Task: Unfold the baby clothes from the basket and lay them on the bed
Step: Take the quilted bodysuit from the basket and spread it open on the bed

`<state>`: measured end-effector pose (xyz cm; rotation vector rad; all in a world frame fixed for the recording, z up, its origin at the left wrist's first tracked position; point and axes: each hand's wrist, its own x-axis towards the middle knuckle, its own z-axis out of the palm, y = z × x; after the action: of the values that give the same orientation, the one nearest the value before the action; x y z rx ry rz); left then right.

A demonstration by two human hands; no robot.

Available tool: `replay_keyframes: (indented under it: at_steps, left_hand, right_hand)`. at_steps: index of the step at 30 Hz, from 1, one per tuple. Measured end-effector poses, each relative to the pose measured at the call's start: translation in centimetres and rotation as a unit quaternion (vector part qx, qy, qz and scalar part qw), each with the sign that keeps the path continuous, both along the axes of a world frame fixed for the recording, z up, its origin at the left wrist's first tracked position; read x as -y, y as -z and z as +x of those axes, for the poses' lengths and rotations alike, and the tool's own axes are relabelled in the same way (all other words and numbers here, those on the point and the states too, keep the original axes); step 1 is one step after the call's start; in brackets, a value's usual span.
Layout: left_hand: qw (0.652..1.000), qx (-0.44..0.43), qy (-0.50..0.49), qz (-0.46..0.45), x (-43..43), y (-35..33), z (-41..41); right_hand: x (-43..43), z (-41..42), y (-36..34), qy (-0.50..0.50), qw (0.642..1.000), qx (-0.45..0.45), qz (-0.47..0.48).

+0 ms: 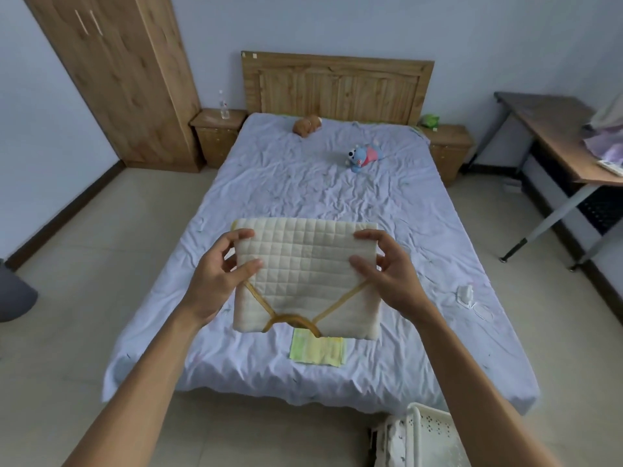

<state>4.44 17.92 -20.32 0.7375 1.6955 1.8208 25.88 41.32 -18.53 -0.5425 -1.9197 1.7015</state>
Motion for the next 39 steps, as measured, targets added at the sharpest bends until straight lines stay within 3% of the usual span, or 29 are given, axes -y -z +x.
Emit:
replay_keyframes:
  at_steps: [9,18,25,31,39]
  left_hand:
    - [1.0,-0.005,0.021,-0.004,-5.6,1.0,-5.7]
    - [1.0,0.012,0.014,-0.021,-16.1,2.8,-11.3]
    - [0.999,0.016,-0.009,-0.048,-22.5,4.5,-15.3]
    - [0.998,0.028,-0.007,-0.047,-24.5,5.7,-19.2]
    - [0.996,0.073,0.039,-0.043,-26.4,10.9,-25.6]
  right_hand:
    - [-4.4,-4.6,0.4,0.031,0.999,0.015,0.026]
    - [-15.4,-10.9,4.4,0.014,0.997,0.068,0.034]
    - [-22.8,-16.1,8.0,-0.043,0.98,0.155,0.116]
    - [-24.2,-20.2,10.6,-0.049,0.965,0.174,0.19]
    - [-21.1,-25.7,14.2,0.123,0.989,0.084,0.021]
